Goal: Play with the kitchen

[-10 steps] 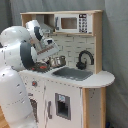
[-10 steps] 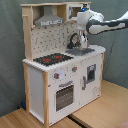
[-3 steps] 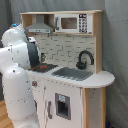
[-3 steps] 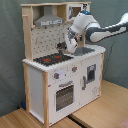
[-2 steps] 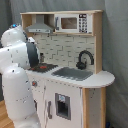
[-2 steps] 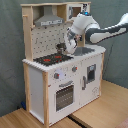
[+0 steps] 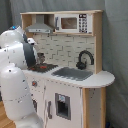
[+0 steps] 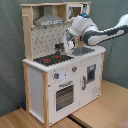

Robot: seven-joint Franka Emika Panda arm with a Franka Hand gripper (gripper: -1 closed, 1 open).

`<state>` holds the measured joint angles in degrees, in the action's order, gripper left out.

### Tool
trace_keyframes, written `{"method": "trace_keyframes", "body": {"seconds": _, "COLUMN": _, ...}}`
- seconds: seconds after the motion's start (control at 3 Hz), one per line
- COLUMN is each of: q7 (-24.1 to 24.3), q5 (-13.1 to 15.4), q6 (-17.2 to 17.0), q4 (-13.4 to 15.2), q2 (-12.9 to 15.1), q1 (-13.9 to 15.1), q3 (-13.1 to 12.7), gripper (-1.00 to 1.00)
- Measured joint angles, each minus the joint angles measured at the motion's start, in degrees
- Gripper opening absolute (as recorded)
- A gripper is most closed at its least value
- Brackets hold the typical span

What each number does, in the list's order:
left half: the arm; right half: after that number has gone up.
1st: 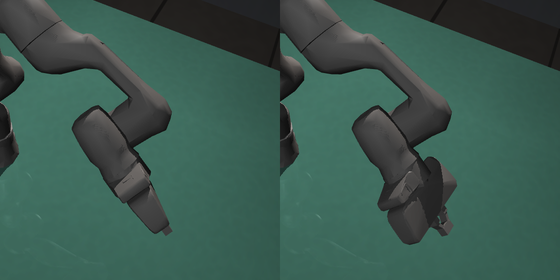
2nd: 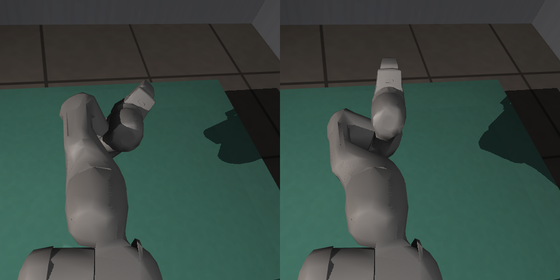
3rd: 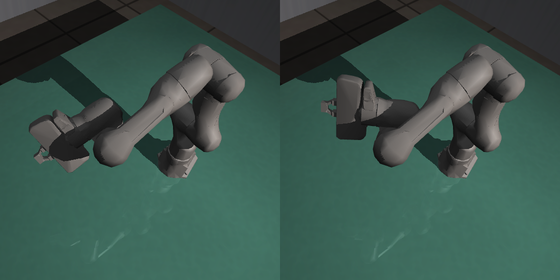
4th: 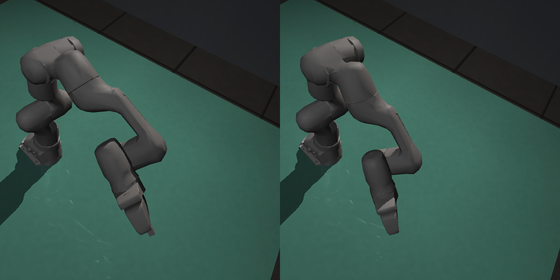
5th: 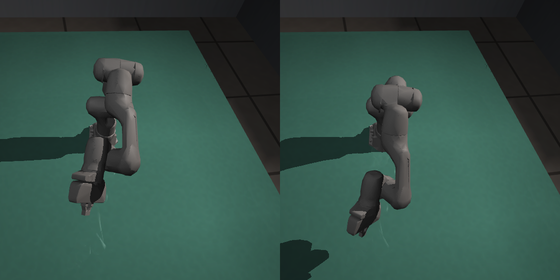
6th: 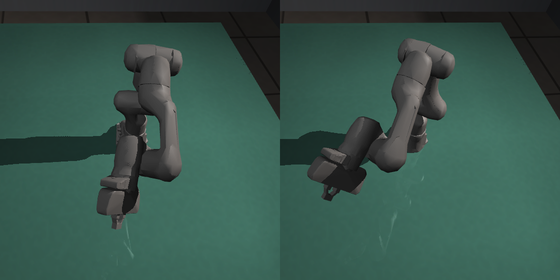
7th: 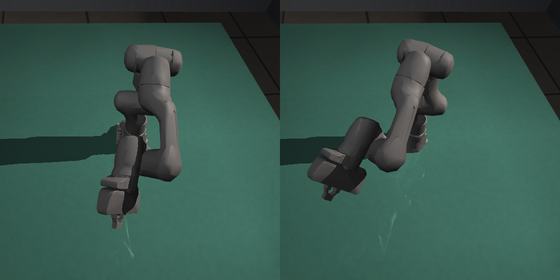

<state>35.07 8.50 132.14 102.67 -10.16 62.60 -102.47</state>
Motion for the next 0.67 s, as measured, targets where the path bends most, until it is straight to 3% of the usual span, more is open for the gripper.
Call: {"method": "trace_keyframes", "body": {"seconds": 0.67, "q7": -0.5, "q5": -2.5, "q6": 1.9, "q4": -2.6, "q2": -4.7, "q1": 8.6, "q3": -7.4, "gripper": -1.00}}
